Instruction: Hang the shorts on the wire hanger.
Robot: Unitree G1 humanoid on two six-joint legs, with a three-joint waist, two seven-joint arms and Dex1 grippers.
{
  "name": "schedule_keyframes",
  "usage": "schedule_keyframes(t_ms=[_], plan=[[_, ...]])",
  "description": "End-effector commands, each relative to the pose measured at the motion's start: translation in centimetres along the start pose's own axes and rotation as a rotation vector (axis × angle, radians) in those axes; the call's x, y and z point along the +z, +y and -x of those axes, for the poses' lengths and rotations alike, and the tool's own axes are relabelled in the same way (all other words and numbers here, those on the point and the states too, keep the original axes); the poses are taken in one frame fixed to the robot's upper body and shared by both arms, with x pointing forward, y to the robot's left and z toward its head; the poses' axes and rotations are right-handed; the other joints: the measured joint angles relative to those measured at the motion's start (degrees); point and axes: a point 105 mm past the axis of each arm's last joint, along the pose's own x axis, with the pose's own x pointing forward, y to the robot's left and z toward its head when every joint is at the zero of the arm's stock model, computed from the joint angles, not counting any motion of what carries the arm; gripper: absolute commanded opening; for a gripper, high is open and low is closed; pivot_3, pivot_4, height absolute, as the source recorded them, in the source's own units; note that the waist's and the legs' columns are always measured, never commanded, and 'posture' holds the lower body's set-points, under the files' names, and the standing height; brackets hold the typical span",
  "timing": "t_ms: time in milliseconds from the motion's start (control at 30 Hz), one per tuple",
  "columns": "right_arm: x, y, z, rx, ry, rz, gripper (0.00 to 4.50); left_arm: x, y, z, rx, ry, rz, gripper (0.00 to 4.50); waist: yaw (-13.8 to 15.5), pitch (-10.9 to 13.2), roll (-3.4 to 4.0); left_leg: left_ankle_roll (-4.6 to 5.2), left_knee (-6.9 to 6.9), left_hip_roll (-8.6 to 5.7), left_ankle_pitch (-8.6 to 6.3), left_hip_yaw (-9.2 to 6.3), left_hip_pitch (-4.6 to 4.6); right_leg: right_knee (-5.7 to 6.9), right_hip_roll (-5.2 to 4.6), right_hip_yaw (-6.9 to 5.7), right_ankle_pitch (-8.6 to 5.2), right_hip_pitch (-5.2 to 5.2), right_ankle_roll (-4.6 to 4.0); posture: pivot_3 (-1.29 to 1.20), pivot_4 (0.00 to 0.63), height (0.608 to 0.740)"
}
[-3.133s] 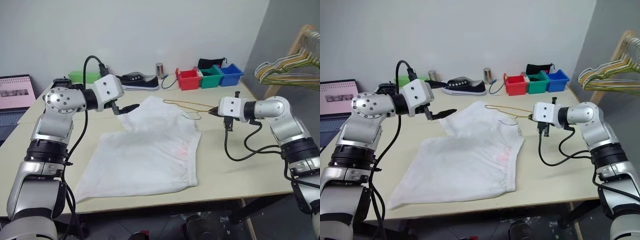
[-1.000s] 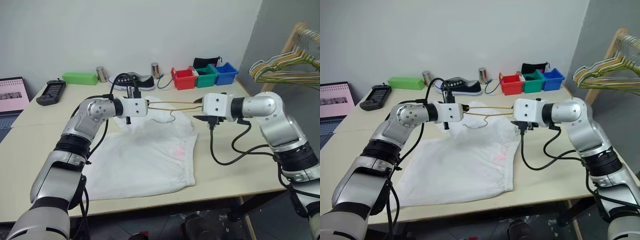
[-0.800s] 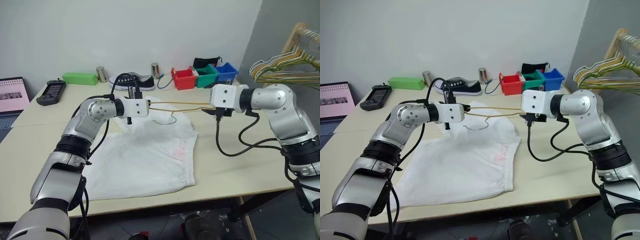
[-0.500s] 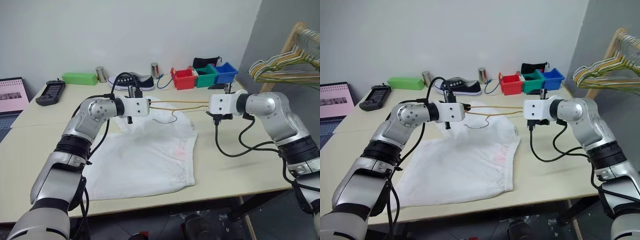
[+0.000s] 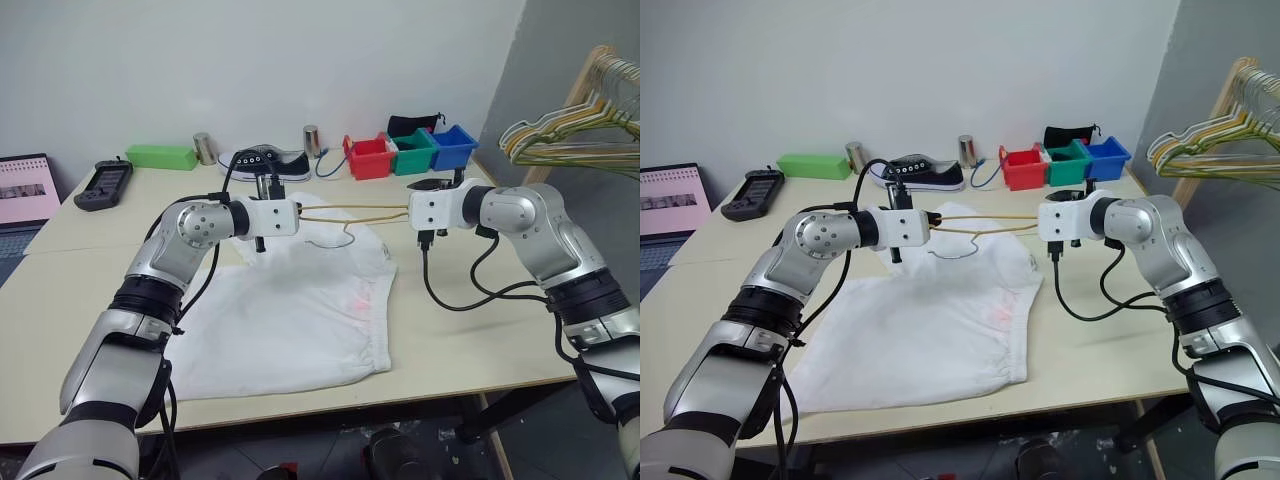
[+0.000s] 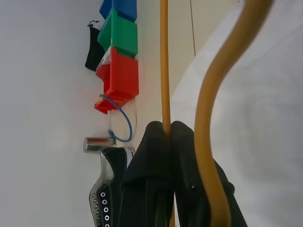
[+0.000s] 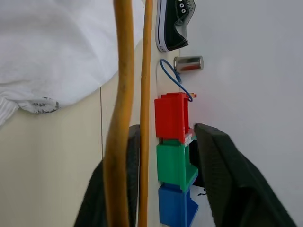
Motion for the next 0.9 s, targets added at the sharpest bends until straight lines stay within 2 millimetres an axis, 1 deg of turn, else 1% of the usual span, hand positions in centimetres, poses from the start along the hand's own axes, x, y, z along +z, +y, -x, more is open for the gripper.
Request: schedule_keyframes(t_ms=[33, 133, 233, 300, 367, 467, 500, 567, 633, 667, 700, 733, 800, 867, 900], plan=[[0.5, -1.8, 0.7, -0.057, -0.001, 0.053, 0.7, 0.4, 1.8, 0.6, 0.051, -0.007, -0.027, 0.0, 0.0, 0.0, 0.0, 0.0, 0.0, 0.0, 0.0, 0.0, 0.0, 0.0, 0.0, 0.0, 0.0, 0.0, 0.0, -0.25, 0.02, 0.74], [0.4, -1.8, 0.8, -0.056, 0.006, 0.059, 0.03, 0.4, 2.0, 0.5, 0.055, -0.003, -0.035, 0.0, 0.0, 0.0, 0.0, 0.0, 0.0, 0.0, 0.0, -0.01, 0.0, 0.0, 0.0, 0.0, 0.0, 0.0, 0.0, -0.25, 0.021, 0.74], [0.4, -1.7, 0.8, -0.054, 0.008, 0.06, 0.01, 0.4, 2.2, 0.5, 0.06, -0.003, -0.042, 0.0, 0.0, 0.0, 0.0, 0.0, 0.0, 0.0, 0.0, 0.0, 0.0, 0.0, 0.0, 0.0, 0.0, 0.0, 0.0, -0.26, 0.022, 0.74], [0.3, -1.7, 0.8, -0.054, 0.009, 0.05, 0.0, 0.6, 2.7, 0.5, 0.085, -0.021, -0.021, 0.54, 0.0, 0.0, 0.0, 0.0, 0.0, 0.0, 0.0, 0.0, 0.0, 0.0, 0.0, 0.0, 0.0, 0.0, 0.0, -0.26, 0.022, 0.74], [0.3, -1.5, 0.8, -0.049, 0.01, 0.044, 0.0, 0.8, 3.0, 0.6, 0.097, -0.03, -0.015, 0.88, 0.0, 0.0, 0.0, 0.0, 0.0, 0.0, 0.0, 0.0, 0.0, 0.0, 0.0, 0.0, 0.0, 0.0, 0.0, -0.26, 0.023, 0.74], [0.3, -1.1, 0.8, -0.032, 0.007, 0.025, 0.0, 1.2, 3.5, 0.9, 0.113, -0.068, -0.012, 1.59, 0.0, 0.0, 0.0, 0.0, 0.0, 0.0, 0.0, 0.0, 0.0, 0.0, 0.0, 0.0, 0.0, 0.0, 0.0, -0.26, 0.024, 0.74], [0.3, -1.0, 0.7, -0.029, 0.005, 0.013, 0.0, 1.5, 3.6, 1.1, 0.113, -0.09, -0.01, 1.74, 0.0, 0.0, 0.0, 0.0, 0.0, 0.0, 0.0, 0.0, 0.0, 0.0, 0.0, 0.0, 0.0, 0.0, 0.0, -0.26, 0.024, 0.74], [0.2, -0.8, 0.7, -0.025, 0.005, -0.008, 0.0, 1.8, 3.7, 1.5, 0.108, -0.125, -0.012, 2.2, 0.0, 0.0, 0.0, 0.0, 0.0, 0.0, 0.0, 0.0, 0.0, 0.0, 0.0, 0.0, 0.0, 0.0, 0.0, -0.26, 0.024, 0.74], [-0.2, -0.2, 0.6, -0.01, 0.007, -0.091, 0.0, 2.1, 4.0, 2.3, 0.097, -0.169, 0.024, 2.52, -0.1, 0.0, 0.0, 0.0, 0.0, 0.0, 0.0, 0.0, 0.0, 0.0, -0.01, 0.0, 0.0, 0.0, 0.0, -0.25, 0.023, 0.74], [-0.4, 0.0, 0.6, -0.003, 0.008, -0.132, 0.0, 2.2, 4.1, 2.7, 0.09, -0.185, 0.034, 2.78, -0.1, 0.0, 0.0, 0.0, 0.0, 0.0, 0.0, 0.01, 0.0, 0.0, -0.01, 0.0, 0.0, 0.0, 0.0, -0.25, 0.023, 0.74], [-0.7, 0.2, 0.6, 0.006, 0.009, -0.182, 0.0, 2.3, 4.0, 3.0, 0.082, -0.195, 0.039, 2.94, -0.2, 0.0, 0.0, 0.0, 0.0, 0.01, 0.0, 0.01, 0.0, 0.0, -0.01, -0.01, 0.0, 0.0, 0.0, -0.25, 0.023, 0.74], [-1.1, 0.8, 0.6, 0.027, 0.01, -0.274, 0.0, 2.4, 3.6, 3.3, 0.064, -0.204, 0.042, 3.23, -0.2, 0.0, 0.0, 0.0, 0.0, 0.01, 0.0, 0.0, 0.01, 0.0, 0.0, -0.01, 0.0, 0.0, 0.0, -0.25, 0.023, 0.74], [-2.0, 2.1, 0.7, 0.079, 0.004, -0.535, 0.0, 2.5, 2.9, 4.1, 0.033, -0.221, 0.081, 3.58, -0.3, 0.0, -0.01, 0.0, 0.01, 0.01, 0.0, 0.0, 0.01, 0.02, -0.01, 0.0, 0.0, 0.01, 0.0, -0.25, 0.023, 0.74], [-2.8, 3.0, 1.2, 0.125, 0.017, -0.691, 0.0, 2.7, 2.6, 4.7, 0.029, -0.24, 0.146, 4.19, -0.3, 0.0, 0.0, 0.0, 0.03, 0.01, 0.0, -0.03, 0.07, 0.01, -0.01, -0.02, 0.0, 0.14, 0.0, -0.24, 0.023, 0.74], [-3.3, 3.5, 1.5, 0.148, 0.033, -0.735, 0.0, 2.9, 2.6, 5.0, 0.033, -0.254, 0.196, 4.44, -0.1, 0.0, 0.0, 0.0, 0.03, 0.0, 0.0, -0.03, 0.08, 0.01, -0.03, -0.02, 0.0, 0.15, 0.0, -0.24, 0.023, 0.74]])
